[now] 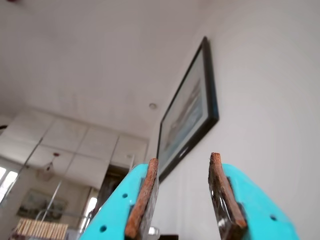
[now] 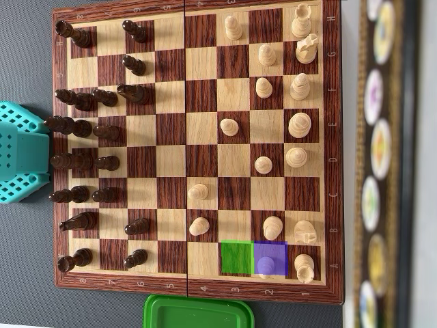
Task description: Play chess
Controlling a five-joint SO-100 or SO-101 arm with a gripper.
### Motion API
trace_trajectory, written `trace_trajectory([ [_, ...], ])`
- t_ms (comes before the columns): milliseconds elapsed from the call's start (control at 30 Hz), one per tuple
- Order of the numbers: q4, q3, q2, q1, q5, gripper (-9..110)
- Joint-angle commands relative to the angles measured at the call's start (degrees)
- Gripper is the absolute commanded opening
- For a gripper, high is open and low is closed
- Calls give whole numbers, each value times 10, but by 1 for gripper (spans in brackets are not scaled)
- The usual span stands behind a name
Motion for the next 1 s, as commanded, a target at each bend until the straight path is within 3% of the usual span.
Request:
trace_trajectory([
  [0,149,-58,-4,2,-3,15],
  [267,508,-149,-4,-4,4,15],
  [433,666,-169,-4,0,4,16],
  [967,931,-132,-9,33,4,16],
])
